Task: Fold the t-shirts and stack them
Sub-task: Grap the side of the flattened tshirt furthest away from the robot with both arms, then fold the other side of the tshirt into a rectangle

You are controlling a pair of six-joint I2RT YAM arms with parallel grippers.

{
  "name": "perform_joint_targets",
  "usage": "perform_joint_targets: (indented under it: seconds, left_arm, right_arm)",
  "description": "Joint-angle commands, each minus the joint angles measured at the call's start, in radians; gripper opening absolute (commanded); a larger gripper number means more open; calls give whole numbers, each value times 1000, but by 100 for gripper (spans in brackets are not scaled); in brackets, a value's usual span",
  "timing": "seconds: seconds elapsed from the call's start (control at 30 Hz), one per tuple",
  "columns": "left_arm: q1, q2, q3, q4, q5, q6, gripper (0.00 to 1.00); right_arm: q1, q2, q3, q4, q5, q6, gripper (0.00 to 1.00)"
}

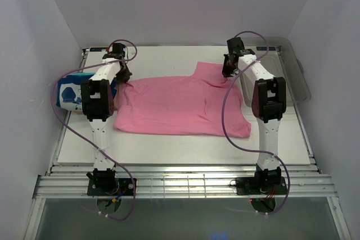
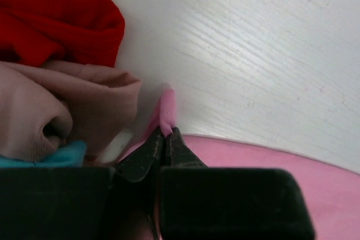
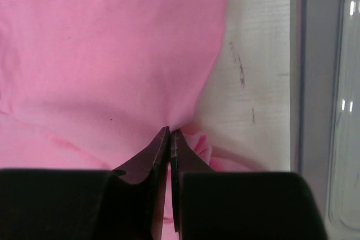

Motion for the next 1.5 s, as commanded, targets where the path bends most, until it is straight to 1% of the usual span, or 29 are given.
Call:
perform_joint_targets:
  seconds: [0.0,0.13,0.27,0.4,0.6,0.77,0.93,1.23,1.3,1.37,1.43,1.47]
  left_arm:
    - [-5,-81,-47,-56,16,17,7]
    - [-8,-135,-99,-42,10,17,8]
    - [-10,-208,-168,-11,17,17,8]
    - [-13,-276,-259,18,17,17,8]
    - [-13,-377,-355,43,7,19,8]
    - [-13,-471,-475,81,10,20,8]
    - [-14,-553,-588,87,23,20,8]
    - [-17,-681,-740,87,40,29,8]
    - [-17,-702,-763,83,39,31,11]
    - [-17,-709,-780,64,30,32,26]
    - [-17,-712,-782,35,11,28,37]
    - [-17,-716,-783,29,4,25,51]
  right_arm:
    - [10,-117,-42,-3,15,6,8]
    - [21,-180,-128,-14,15,1,8]
    - [35,-278,-261,-2,24,1,8]
    - [36,-354,-356,-2,30,9,8]
    - [47,-442,-433,-20,42,7,8]
    - [62,-523,-522,-22,53,12,8]
    - [75,-604,-608,-34,65,17,8]
    - [110,-721,-741,-63,90,32,8]
    - [121,-743,-767,-80,103,36,8]
    - [128,-747,-780,-98,107,38,8]
    - [131,-738,-783,-134,110,38,18]
    - [134,-731,-780,-140,110,35,22]
